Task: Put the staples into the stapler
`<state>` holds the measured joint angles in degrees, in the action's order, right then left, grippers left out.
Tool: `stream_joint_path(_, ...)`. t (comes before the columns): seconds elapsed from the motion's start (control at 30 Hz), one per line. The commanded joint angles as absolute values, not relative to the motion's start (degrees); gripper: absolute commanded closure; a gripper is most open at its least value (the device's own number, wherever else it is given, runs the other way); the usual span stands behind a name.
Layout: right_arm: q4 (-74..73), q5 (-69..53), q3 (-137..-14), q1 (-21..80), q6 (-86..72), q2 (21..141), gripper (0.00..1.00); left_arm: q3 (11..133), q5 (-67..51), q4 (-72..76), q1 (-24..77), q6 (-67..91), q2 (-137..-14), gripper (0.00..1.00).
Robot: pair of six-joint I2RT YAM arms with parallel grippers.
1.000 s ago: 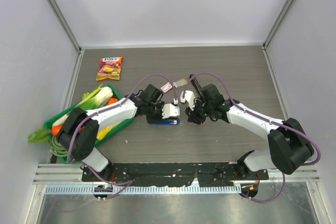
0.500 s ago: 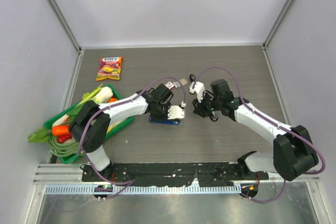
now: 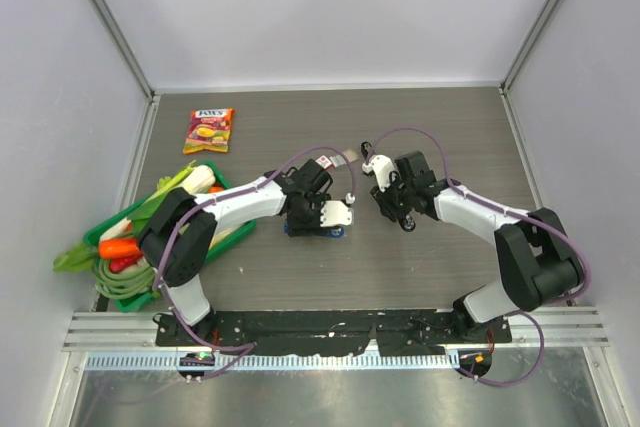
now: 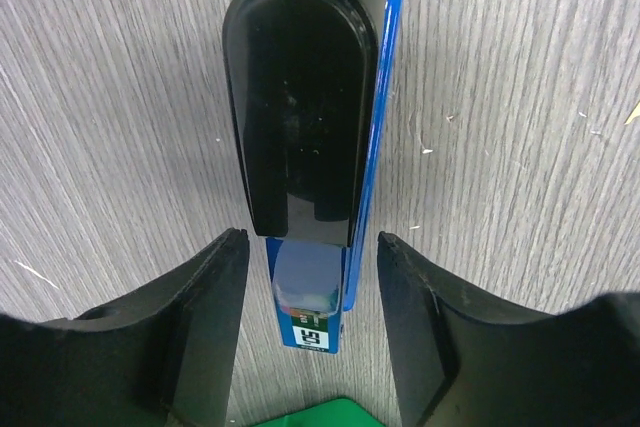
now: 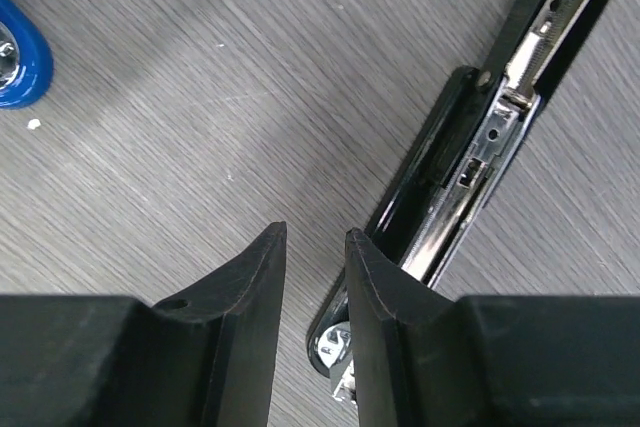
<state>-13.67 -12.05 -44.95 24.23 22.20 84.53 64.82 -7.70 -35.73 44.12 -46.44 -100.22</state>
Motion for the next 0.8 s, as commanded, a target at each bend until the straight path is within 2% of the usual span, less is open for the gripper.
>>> stream_joint_path(0.0, -11.0, -8.6, -46.6, 24.1, 21.1, 82.4, 0.64, 64.4, -7.3, -33.6, 44.2, -45.7, -97.9, 0.42)
stream_joint_path(0.2, -8.6, -7.2, -45.3, 24.0, 20.7, 78.4, 0.63, 63.8, -7.0, -31.8, 44.0, -44.9, -95.5, 0.41)
stream_joint_path(0.5, -7.5, -4.7, -45.3, 22.6, 19.7, 79.9, 0.61, 63.3, -7.1, -31.5, 43.9, -44.1, -90.8, 0.29)
stream_joint_path(0.53, -7.6, -4.3, -45.4, 22.6, 19.4, 80.4, 0.61, 63.4, -7.2, -31.5, 43.8, -43.9, -89.9, 0.22)
stream_joint_path(0.6, -7.6, -3.4, -45.8, 22.5, 19.2, 82.0, 0.61, 63.4, -7.7, -31.5, 43.3, -43.3, -89.0, 0.21)
stream_joint_path(0.67, -7.6, -2.1, -46.1, 22.5, 19.2, 83.7, 0.60, 63.4, -8.4, -31.0, 43.0, -42.7, -87.6, 0.00)
stream_joint_path(0.77, -7.7, -1.2, -46.5, 22.5, 19.3, 85.2, 0.60, 63.4, -10.1, -30.7, 41.8, -41.4, -85.9, 0.00)
